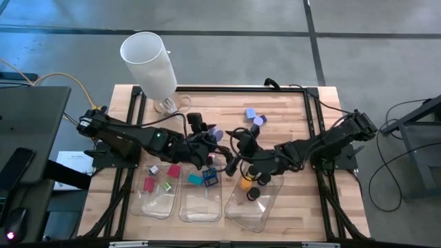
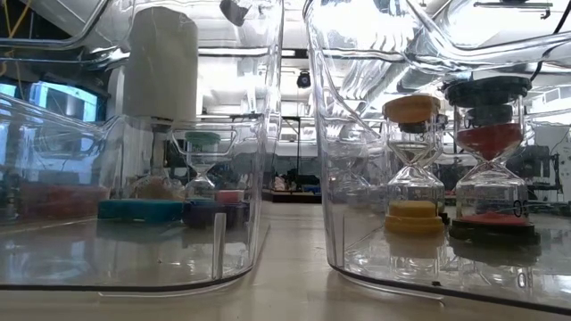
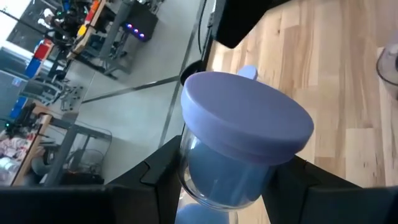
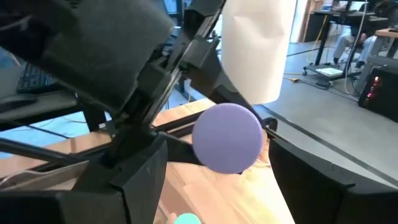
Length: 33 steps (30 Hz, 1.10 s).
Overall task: Pick & Place Office items
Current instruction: Put the left purple hourglass into the right bin
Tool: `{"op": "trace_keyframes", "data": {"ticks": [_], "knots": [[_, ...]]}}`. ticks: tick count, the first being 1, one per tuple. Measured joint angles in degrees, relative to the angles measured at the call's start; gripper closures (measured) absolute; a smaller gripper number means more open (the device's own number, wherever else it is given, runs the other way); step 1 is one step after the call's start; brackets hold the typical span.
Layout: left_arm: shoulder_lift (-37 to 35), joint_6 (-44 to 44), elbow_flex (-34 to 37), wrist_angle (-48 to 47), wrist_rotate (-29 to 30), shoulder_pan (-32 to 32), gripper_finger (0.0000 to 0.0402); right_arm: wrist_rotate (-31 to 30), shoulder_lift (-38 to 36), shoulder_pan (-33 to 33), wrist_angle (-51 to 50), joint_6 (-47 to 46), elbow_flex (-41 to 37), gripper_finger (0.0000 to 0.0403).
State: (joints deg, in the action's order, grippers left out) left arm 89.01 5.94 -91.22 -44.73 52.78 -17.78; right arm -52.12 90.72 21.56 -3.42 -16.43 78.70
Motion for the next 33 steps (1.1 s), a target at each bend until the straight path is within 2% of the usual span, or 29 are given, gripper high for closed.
{"op": "trace_keyframes", "data": {"ticks": [14,33], "knots": [[0.00,-0.64,0.00,0.42,0.01,0.79,0.0234,2.70,0.00,-3.36,1.98,0.18,0.00,0.0131],[0.00,3.23,0.04,1.63,-0.70,1.56,0.0234,16.14,0.59,-8.22,3.19,-0.28,0.00,0.0141]]}}
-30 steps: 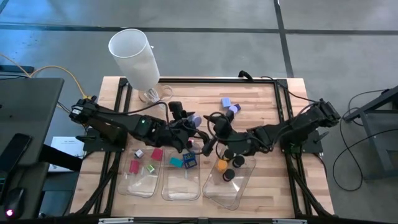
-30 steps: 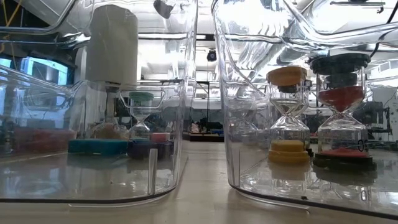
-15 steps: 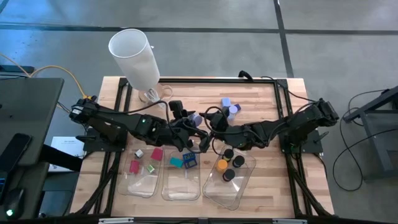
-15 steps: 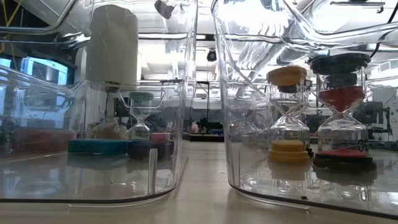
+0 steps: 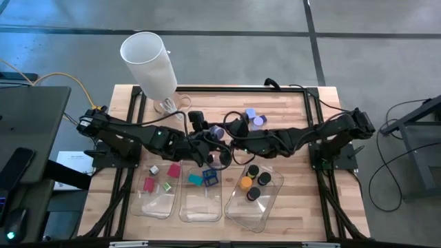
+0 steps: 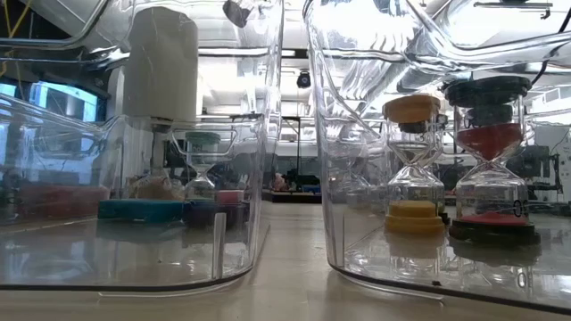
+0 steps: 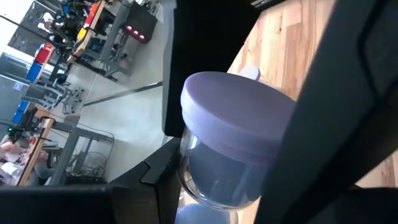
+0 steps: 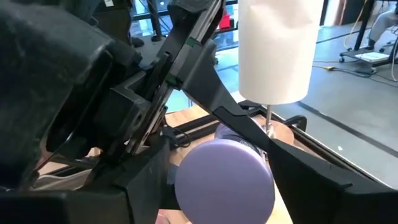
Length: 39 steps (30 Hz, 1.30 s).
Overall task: Pick & Place Office items
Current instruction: Put the left purple hourglass into the right bin
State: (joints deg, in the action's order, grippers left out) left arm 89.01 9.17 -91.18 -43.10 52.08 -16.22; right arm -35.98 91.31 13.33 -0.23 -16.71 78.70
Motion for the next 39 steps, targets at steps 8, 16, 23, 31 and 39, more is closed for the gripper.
{"op": "trace_keyframes", "data": {"ticks": [8,16,23,31,39], "knots": [[0.01,0.69,0.00,0.08,0.23,0.01,0.0234,1.52,-0.02,-0.43,-0.10,0.00,0.00,0.0210],[0.00,0.74,0.01,0.14,0.36,0.01,0.0234,1.59,-0.02,-0.43,-0.31,-0.11,0.00,0.0218],[0.02,1.01,0.02,0.19,0.34,-0.12,0.0234,1.67,-0.03,-0.38,-0.99,-0.22,0.02,0.0219],[0.04,1.34,0.02,0.31,0.36,-0.14,0.0234,1.70,-0.04,-0.36,-1.27,-0.14,0.05,0.0219],[0.04,1.49,0.02,0.34,0.14,-0.14,0.0225,1.84,-0.04,-0.36,-1.57,0.30,0.07,0.0219]]}}
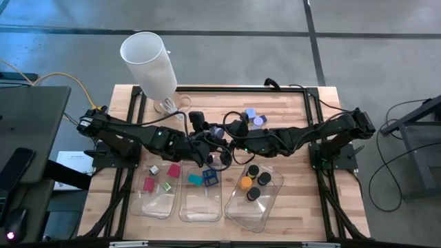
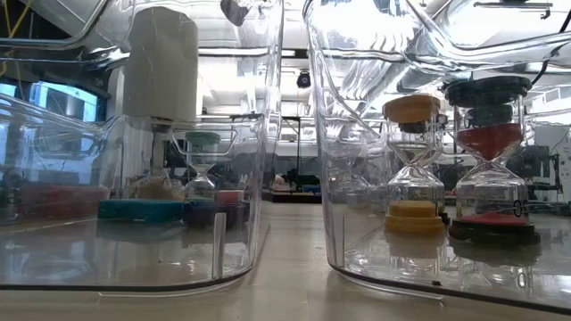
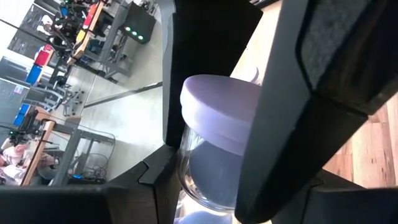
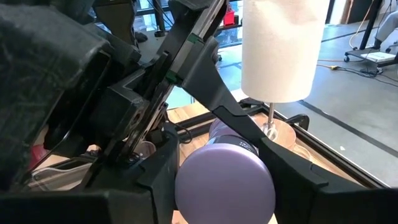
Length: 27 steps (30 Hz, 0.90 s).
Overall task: Pick & Place Office items
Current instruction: Put the left purple hourglass into the right bin
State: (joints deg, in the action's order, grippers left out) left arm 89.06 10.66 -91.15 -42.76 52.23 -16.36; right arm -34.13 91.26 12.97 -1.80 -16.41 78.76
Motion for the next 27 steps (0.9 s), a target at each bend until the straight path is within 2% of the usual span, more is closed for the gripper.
{"op": "trace_keyframes", "data": {"ticks": [27], "knots": [[0.02,3.21,0.00,0.76,0.60,-0.42,0.0215,-0.24,0.00,0.07,-0.62,1.21,0.00,0.0219]]}}
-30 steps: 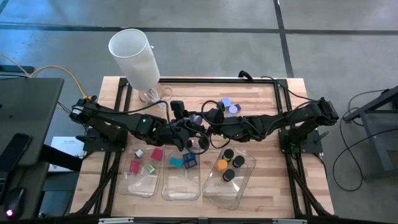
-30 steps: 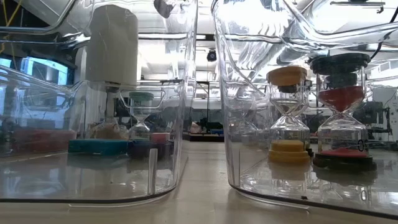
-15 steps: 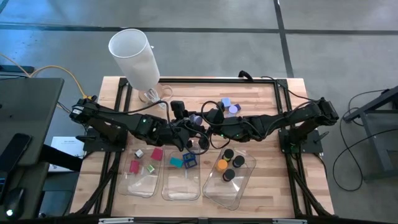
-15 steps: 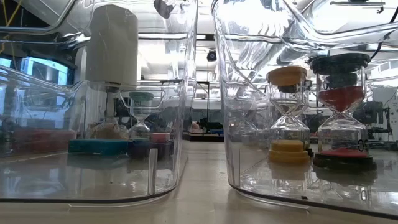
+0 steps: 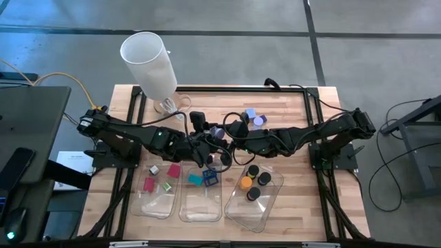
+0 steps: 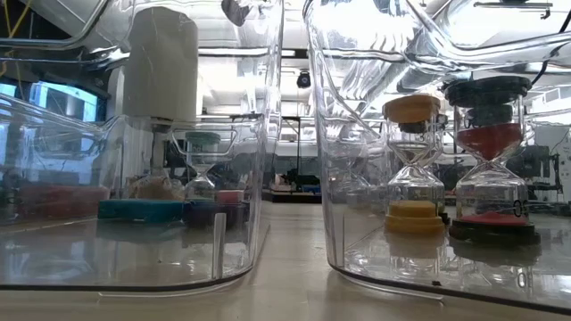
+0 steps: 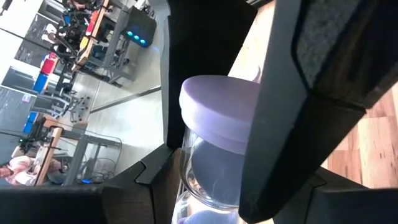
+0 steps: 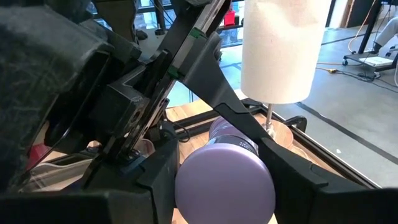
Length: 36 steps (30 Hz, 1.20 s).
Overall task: Pick & Place Office items
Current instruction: Put the left purple hourglass into the right bin
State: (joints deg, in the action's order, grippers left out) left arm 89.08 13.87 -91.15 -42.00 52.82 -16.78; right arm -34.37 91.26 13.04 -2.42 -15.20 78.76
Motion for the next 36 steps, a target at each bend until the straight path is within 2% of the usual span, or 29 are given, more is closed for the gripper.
{"op": "trace_keyframes", "data": {"ticks": [7,16,19,29,36], "knots": [[0.00,1.48,0.00,-0.02,-0.60,0.00,0.0200,0.03,0.00,0.00,-0.44,0.02,-0.02,0.0219],[0.00,2.36,-0.02,0.60,-0.39,-0.02,0.0085,0.42,0.13,0.11,-0.79,0.02,-0.17,0.0219],[-0.02,2.49,-0.07,0.57,-0.36,-0.04,0.0061,0.39,0.13,0.11,-1.03,0.22,-0.17,0.0219],[-0.11,2.80,-0.13,-1.09,-0.22,-3.09,0.0054,-0.66,0.13,0.32,-2.67,0.46,-0.20,0.0219],[-0.11,0.53,-0.13,-5.89,-0.29,-4.63,0.0054,-6.80,-0.36,2.51,-7.27,-0.32,-0.19,0.0219]]}}
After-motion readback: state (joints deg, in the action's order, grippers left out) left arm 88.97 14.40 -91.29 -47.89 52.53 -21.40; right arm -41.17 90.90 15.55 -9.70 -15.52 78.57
